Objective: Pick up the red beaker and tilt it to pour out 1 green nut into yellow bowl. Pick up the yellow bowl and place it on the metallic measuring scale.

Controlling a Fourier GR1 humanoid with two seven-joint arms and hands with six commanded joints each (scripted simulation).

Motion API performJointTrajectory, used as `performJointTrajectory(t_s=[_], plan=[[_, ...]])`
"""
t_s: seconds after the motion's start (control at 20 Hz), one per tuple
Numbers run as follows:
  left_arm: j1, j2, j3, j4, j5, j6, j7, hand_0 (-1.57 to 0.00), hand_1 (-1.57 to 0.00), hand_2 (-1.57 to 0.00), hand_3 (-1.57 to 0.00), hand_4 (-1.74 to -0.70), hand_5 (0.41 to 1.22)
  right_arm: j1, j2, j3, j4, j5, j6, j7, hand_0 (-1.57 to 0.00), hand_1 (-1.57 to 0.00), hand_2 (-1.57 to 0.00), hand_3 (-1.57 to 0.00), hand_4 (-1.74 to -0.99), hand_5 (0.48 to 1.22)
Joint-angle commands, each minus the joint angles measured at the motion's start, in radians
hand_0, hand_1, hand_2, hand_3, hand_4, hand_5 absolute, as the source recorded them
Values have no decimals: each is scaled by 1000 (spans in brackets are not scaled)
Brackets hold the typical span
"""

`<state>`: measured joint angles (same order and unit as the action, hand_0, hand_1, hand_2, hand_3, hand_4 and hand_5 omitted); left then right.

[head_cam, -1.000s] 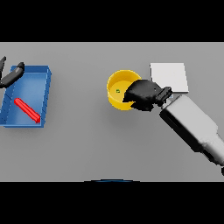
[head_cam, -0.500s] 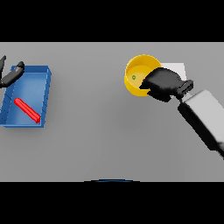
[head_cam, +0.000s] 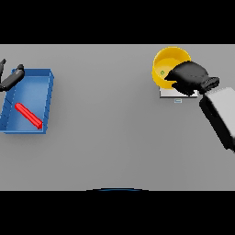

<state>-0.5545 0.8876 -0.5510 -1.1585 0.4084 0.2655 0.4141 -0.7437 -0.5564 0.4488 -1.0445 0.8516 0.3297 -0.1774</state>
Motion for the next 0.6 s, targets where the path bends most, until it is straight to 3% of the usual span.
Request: performJointTrajectory(t_s=[0.0,0.4,0.55], plan=[[6,8,0,-7,-1,-3,-5,1,1,1,1,-727,734,-12,4,-6,36,1,-7,-2,-1571,-1571,-1537,-1147,-1741,1221],[13,9,-1,-10,1,-8,-8,1,1,1,1,-726,710,-64,31,-42,286,-7,-83,-46,-1571,-1571,-1428,-1331,-1741,1221],[7,13,0,-16,0,-1,4,1,1,1,1,-729,714,-68,56,-50,326,-23,-82,-48,-1548,-1571,-1393,-1407,-1741,1221]])
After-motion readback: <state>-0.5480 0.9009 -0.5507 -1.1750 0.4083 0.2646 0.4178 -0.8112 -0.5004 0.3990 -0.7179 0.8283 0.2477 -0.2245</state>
